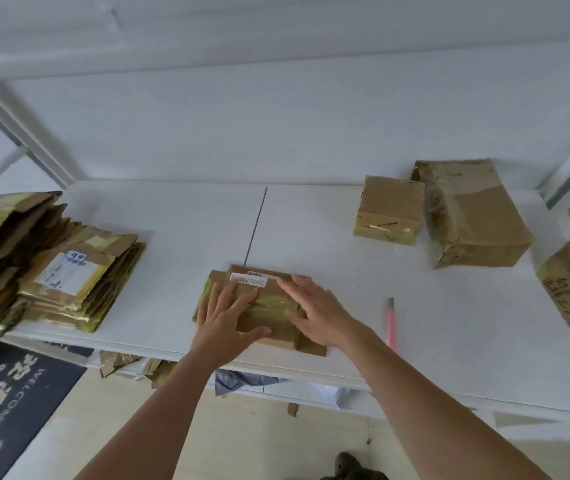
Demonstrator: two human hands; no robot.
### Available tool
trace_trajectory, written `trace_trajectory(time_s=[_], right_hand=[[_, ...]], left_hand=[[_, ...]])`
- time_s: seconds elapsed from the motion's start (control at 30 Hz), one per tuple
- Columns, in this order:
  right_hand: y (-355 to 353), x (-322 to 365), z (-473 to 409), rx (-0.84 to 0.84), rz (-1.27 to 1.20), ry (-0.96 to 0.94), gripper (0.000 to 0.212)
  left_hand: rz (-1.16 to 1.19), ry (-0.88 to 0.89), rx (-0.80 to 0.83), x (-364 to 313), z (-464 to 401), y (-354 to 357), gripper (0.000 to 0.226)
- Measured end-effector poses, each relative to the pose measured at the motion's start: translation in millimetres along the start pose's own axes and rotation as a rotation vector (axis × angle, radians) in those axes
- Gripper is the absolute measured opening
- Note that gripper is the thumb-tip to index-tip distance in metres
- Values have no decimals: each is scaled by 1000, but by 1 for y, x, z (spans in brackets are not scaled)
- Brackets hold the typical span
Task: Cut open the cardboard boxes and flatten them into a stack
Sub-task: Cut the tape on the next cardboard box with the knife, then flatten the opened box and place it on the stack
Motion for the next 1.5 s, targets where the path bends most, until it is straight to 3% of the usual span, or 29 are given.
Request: trace_trajectory(time_s=[0.07,0.13,0.23,0.3,0.43,0.67,0.83,1.0,1.13,1.3,1.37,1.47,1.5], right_hand=[[29,6,-4,58,70,61,64],[43,13,0,-16,102,100,68],[56,36,14,-152,164,92,81],[60,49,19,-262,134,60,68],[51,64,12,-294,12,37,38],[38,71,-14,-336,77,102,47],[46,96,-25,-308,209,264,65],[34,93,-31,-267,-85,372,38],[19,80,-27,-191,-414,377,2],[12,61,-2,-84,-750,512,28],[10,58,2,-104,-760,486,45],[5,60,3,-161,-787,400,39],[2,63,2,-183,-780,357,46]], left_hand=[[31,-199,-56,25,7,-9,95],[135,-423,-125,50,17,-18,103],[543,-678,-197,78,29,-11,103],[805,-725,-169,80,33,2,84],[1102,-710,-124,70,36,11,49],[996,-693,-174,72,35,-1,16],[991,-638,-151,81,40,3,13],[1007,-595,-140,92,40,8,22],[1050,-571,-100,96,38,11,29],[1172,-571,-80,105,41,15,51],[1132,-536,-105,103,38,10,58],[1021,-485,-155,95,30,-4,52],[1015,-480,-157,93,27,-8,49]])
Point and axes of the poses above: each hand's wrist, its own z-axis away from the middle knuckle, its own y-axis out of the palm, x = y × z, the point moved 7 cm from there along -z, towards the middle knuckle, and after that the axes turned 6 degrees about y, right-handed, at the moved point
